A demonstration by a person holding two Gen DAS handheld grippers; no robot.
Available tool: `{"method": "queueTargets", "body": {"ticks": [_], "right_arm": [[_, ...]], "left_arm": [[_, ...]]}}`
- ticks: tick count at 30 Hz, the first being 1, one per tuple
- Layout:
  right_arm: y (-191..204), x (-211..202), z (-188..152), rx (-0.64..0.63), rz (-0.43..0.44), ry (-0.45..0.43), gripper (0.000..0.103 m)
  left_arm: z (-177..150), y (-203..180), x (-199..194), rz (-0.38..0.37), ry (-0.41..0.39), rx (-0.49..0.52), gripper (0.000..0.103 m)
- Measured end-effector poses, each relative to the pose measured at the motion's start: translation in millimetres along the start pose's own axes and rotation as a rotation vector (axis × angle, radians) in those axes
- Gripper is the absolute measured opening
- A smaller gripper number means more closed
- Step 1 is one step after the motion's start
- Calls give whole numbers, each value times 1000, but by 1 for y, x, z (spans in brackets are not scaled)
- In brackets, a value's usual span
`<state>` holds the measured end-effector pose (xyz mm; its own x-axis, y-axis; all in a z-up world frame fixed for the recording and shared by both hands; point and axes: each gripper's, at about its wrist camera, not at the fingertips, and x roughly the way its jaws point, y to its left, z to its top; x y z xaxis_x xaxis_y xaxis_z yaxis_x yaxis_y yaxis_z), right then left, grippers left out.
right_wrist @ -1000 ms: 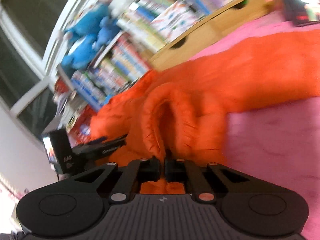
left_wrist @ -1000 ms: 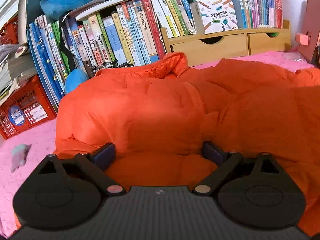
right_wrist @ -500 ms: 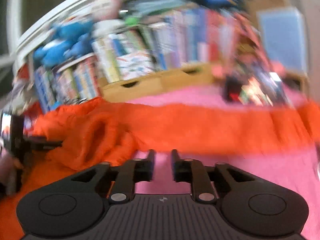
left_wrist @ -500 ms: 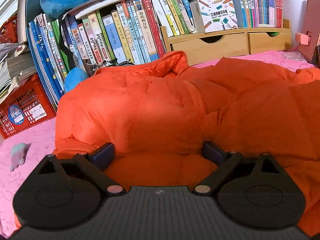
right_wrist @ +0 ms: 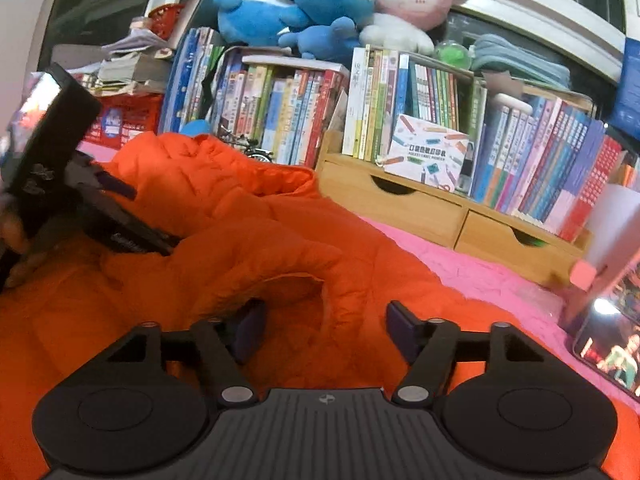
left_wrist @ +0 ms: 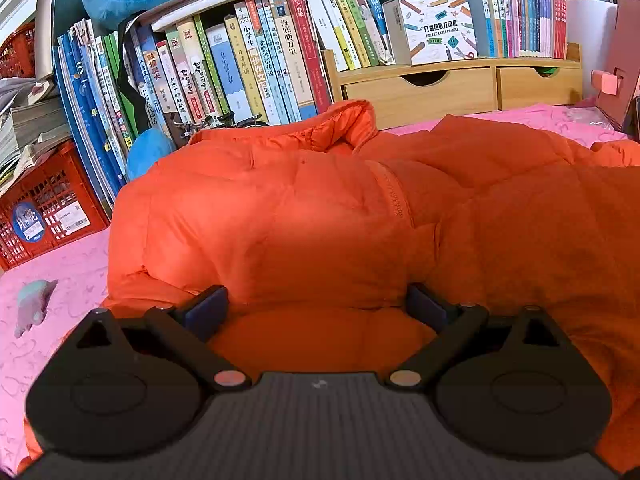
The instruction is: Fold clothes
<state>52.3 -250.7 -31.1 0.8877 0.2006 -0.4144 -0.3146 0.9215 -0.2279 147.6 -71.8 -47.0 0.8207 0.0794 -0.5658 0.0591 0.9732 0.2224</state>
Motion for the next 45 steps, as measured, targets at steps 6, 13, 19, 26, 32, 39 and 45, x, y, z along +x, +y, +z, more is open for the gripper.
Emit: {"method": "queueTargets", "body": {"ticks": [6, 13, 19, 26, 32, 39, 45], "right_arm": [[6, 10, 0, -87, -338, -46, 64], [-27, 2, -13, -10, -409, -16, 63], [-37, 6, -14, 44, -477, -3, 68], [-118, -36, -38, 393, -604, 45, 50], [-117, -64, -41, 549, 36, -93, 50], [-78, -5, -21, 467, 222, 11, 55], [-73, 30, -10, 543, 425, 46, 80]], "left_arm": [[0, 3, 1, -11, 9, -16, 99], [1, 5, 1, -14, 11, -16, 100], [2, 5, 1, -28, 13, -24, 101], [1, 9, 3, -46, 24, -42, 102], [1, 8, 2, -41, 23, -36, 102], [2, 9, 2, -44, 24, -38, 102], [3, 10, 2, -48, 27, -43, 102]]}}
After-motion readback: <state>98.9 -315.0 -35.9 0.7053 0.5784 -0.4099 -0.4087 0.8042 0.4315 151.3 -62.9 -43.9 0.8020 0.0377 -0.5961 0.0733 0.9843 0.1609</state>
